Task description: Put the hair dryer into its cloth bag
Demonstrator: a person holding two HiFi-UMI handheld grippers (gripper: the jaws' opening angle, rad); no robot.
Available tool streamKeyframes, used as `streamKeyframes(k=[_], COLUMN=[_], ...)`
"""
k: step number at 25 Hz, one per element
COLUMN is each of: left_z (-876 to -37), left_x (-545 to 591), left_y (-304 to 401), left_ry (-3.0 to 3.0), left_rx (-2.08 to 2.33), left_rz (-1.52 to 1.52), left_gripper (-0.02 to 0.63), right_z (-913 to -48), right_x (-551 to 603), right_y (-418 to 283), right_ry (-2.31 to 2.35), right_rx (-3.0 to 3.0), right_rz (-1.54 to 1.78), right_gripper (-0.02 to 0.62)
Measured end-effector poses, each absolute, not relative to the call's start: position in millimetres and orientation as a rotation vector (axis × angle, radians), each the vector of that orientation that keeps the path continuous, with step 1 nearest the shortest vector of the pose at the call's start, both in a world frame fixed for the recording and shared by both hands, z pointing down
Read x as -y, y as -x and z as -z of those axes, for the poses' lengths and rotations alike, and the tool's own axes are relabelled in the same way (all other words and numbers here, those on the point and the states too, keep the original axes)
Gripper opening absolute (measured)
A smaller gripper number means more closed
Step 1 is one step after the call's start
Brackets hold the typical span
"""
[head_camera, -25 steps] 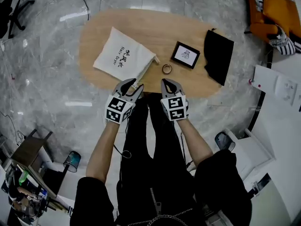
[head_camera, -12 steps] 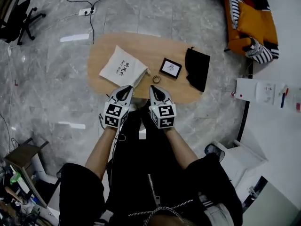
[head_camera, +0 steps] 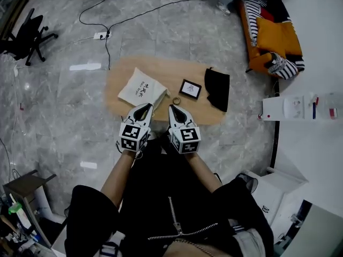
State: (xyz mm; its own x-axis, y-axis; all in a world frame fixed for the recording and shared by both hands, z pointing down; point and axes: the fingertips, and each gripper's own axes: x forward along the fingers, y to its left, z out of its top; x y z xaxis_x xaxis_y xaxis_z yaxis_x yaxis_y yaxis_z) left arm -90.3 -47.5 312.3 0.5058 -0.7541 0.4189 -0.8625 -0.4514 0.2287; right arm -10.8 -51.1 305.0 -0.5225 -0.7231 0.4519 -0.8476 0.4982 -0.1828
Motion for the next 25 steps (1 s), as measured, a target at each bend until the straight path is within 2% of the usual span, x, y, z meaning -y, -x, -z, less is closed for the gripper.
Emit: streamKeyframes(k=[13,25], left_z=[-264,-235], left_x=[-1,-52], left_y=[94,73], left_ry=[-2.362,-2.420], left_rx=[1.534,1.586], left_rz=[-0.323,-0.309], left_gripper=[0.026,0.026], right_z=[-258,-230], right_x=[-4,-45], right_y=[27,5], right_ry=[-1.239,-1.242], right_rx=[2.555,2.630], right_rz=[-0.415,-0.358], right_gripper=[0.009,0.009])
